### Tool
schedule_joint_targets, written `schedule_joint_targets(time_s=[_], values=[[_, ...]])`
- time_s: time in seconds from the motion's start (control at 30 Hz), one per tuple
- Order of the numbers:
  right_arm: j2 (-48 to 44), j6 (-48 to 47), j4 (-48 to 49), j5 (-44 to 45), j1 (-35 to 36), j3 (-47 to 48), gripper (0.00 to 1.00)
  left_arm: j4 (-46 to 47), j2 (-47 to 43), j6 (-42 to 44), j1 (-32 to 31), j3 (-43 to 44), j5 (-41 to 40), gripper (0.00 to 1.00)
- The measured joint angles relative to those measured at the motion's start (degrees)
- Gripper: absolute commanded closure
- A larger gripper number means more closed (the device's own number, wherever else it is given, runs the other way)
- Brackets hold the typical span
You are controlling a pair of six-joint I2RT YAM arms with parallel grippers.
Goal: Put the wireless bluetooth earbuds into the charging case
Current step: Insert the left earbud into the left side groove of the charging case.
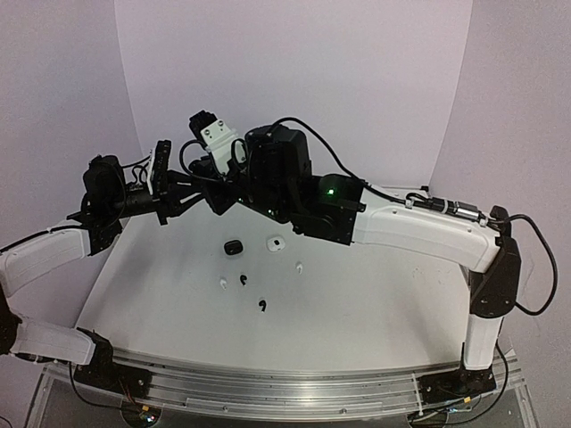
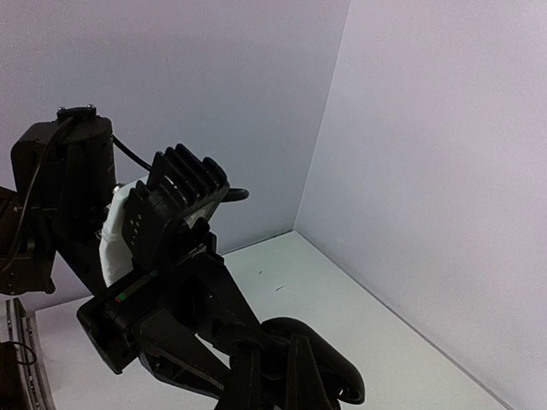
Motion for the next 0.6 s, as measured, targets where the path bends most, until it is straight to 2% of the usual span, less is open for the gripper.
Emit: schedule_joint_targets(time_s=[0.6], values=[[0.58, -1.12, -0.04, 3.53, -0.07, -0.62, 1.0, -0.11, 0.0, -1.82, -0.02, 0.69, 0.89, 1.0]])
